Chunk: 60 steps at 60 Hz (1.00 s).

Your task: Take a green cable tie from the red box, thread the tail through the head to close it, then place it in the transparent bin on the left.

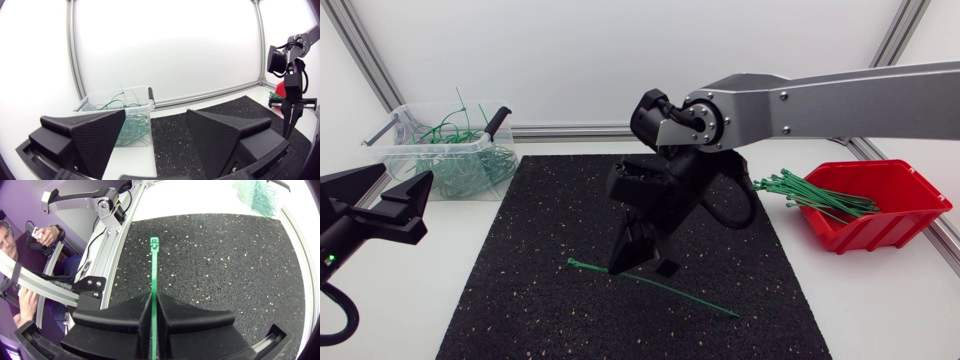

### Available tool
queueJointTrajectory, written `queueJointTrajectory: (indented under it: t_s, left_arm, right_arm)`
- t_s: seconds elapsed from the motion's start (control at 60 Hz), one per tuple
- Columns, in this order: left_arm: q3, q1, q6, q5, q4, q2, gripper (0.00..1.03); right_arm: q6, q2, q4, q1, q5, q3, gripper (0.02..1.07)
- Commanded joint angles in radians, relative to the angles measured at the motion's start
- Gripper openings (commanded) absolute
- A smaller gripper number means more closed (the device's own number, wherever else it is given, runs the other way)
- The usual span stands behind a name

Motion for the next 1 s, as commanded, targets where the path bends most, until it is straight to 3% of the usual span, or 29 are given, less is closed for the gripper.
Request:
queueJointTrajectory:
  t_s: [0.0, 0.267, 0.7, 0.983]
  left_arm:
    - [0.065, 0.011, 0.049, 0.048, 0.000, 0.090, 0.84]
    - [0.119, 0.004, 0.158, 0.281, 0.007, 0.240, 0.84]
    - [0.068, -0.185, 0.312, 0.499, 0.032, 0.275, 0.84]
    - [0.059, -0.168, 0.390, 0.687, 0.043, 0.380, 0.84]
  right_arm:
    - [-0.022, 0.038, -0.030, -0.019, -0.027, 0.027, 0.08]
    - [-0.040, 0.064, -0.079, -0.070, -0.119, 0.078, 0.08]
    - [-0.166, 0.158, -0.253, -0.120, -0.254, 0.219, 0.08]
    - [-0.295, 0.215, -0.398, -0.148, -0.329, 0.300, 0.08]
